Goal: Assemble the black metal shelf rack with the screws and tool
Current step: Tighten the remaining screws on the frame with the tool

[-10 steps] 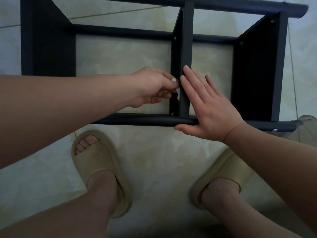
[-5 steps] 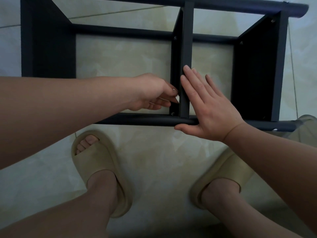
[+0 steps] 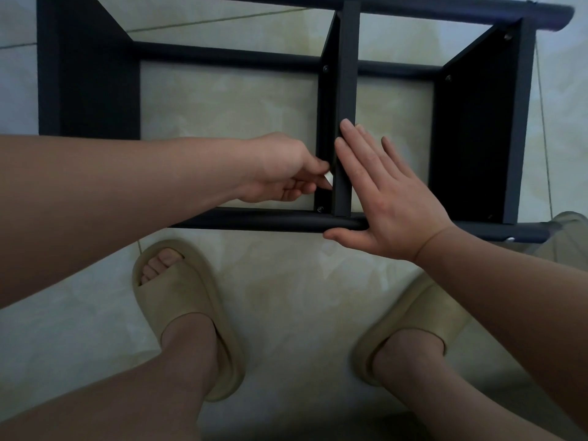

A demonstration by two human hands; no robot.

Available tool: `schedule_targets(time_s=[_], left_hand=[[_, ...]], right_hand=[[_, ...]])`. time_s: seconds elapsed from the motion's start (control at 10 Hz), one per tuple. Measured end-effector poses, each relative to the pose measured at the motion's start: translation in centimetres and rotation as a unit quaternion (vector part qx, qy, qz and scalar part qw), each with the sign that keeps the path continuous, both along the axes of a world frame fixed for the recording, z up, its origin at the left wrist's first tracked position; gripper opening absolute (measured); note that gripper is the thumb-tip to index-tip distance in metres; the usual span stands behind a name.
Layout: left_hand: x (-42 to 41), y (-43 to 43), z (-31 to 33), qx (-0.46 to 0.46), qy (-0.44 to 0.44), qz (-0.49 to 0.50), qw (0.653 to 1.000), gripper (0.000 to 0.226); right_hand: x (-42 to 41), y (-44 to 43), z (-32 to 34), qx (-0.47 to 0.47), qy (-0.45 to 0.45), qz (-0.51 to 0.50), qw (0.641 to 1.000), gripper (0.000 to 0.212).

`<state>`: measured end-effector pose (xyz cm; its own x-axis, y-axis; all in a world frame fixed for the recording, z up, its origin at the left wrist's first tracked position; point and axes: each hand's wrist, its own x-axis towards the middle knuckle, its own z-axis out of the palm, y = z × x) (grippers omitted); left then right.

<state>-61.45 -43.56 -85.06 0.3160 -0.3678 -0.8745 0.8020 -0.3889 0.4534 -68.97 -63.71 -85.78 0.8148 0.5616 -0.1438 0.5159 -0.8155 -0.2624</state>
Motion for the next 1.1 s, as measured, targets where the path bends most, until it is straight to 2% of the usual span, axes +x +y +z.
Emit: schedule_targets(time_s=[0.5, 0.9, 1.1], left_hand=[[0.0, 0.8, -0.5, -0.017, -0.028, -0.034, 0.999, 0.010], [-0.1, 1.9, -0.6, -0.017, -0.064, -0.103, 0.993, 0.011], [-0.1, 2.4, -0.4, -0.007, -0.112, -0.165, 0.980, 0.013]], right_hand=[[0.0, 0.0, -0.1, 0.002, -0.005, 0.002, 1.000, 0.108], [0.0, 0.0, -0.1, -0.001, -0.004, 0.003, 1.000, 0.108], [0.0, 0.0, -0.1, 0.001, -0.003, 0.004, 1.000, 0.109]])
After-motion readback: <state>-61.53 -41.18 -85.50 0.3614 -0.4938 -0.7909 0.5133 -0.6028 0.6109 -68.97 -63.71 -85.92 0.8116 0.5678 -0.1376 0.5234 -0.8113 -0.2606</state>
